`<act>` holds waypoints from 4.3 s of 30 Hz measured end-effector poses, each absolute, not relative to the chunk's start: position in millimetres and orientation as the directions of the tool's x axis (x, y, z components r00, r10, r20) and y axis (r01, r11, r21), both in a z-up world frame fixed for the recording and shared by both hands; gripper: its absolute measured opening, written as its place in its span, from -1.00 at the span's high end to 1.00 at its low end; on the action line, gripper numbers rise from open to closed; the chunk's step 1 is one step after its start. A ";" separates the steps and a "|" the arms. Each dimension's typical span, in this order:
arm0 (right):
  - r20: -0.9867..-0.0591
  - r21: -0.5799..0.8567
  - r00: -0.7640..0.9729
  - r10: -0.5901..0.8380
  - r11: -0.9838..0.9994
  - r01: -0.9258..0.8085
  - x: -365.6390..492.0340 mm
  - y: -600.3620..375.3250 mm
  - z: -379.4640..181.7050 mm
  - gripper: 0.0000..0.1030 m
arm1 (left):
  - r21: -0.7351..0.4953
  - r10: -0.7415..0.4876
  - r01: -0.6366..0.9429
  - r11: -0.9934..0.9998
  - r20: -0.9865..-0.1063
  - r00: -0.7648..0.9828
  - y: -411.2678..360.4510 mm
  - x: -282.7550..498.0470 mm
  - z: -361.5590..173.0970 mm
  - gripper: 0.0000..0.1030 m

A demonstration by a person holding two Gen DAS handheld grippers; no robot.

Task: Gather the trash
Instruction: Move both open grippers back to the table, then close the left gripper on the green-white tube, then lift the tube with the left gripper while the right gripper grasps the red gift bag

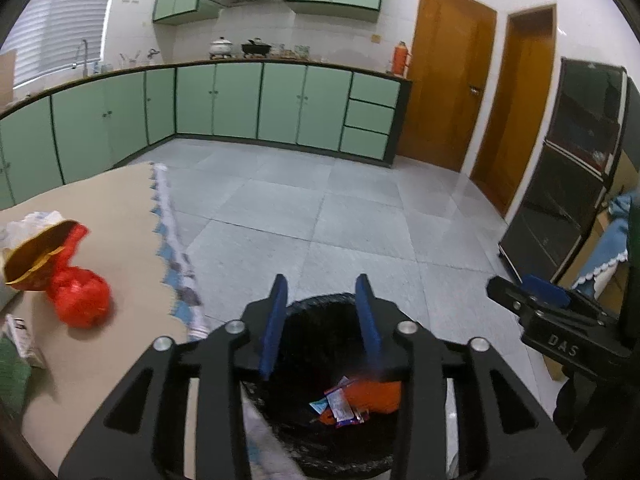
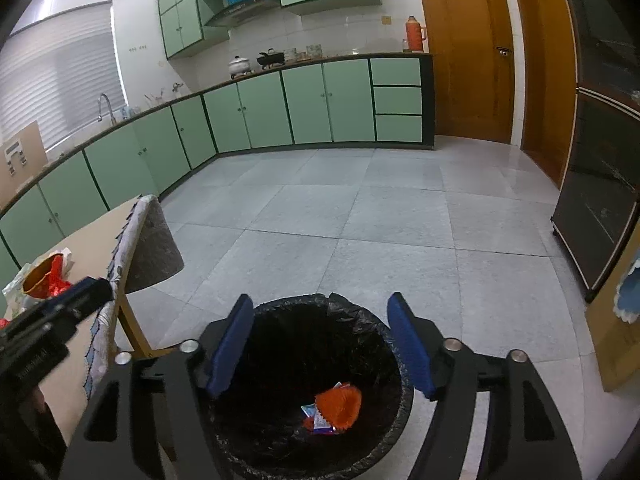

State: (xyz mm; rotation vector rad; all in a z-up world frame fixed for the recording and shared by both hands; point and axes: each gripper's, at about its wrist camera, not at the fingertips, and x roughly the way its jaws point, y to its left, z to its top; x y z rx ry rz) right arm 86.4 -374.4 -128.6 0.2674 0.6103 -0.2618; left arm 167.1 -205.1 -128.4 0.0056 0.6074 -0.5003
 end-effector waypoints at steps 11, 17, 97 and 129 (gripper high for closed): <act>-0.524 0.180 0.843 -0.121 0.952 0.249 78.5 -329.6 -96.6 -0.88 | -0.091 -0.330 0.328 0.940 -0.485 0.810 -121.8 150.5 -97.5 -0.27; -0.488 0.181 0.872 -0.040 0.973 0.146 89.8 -279.7 -85.5 -0.88 | -0.044 -0.231 0.237 0.970 -0.458 0.858 -67.7 136.8 -87.1 -0.37; -0.494 0.090 0.859 0.134 0.991 -0.103 124.7 -132.7 -102.6 -0.87 | -0.119 -0.126 0.070 0.990 -0.568 0.813 31.7 121.6 -114.5 0.46; -0.550 0.101 0.771 0.321 0.942 -0.321 210.1 -35.4 -105.2 0.04 | -0.130 -0.004 -0.077 0.989 -0.537 0.843 98.8 155.7 -86.9 0.47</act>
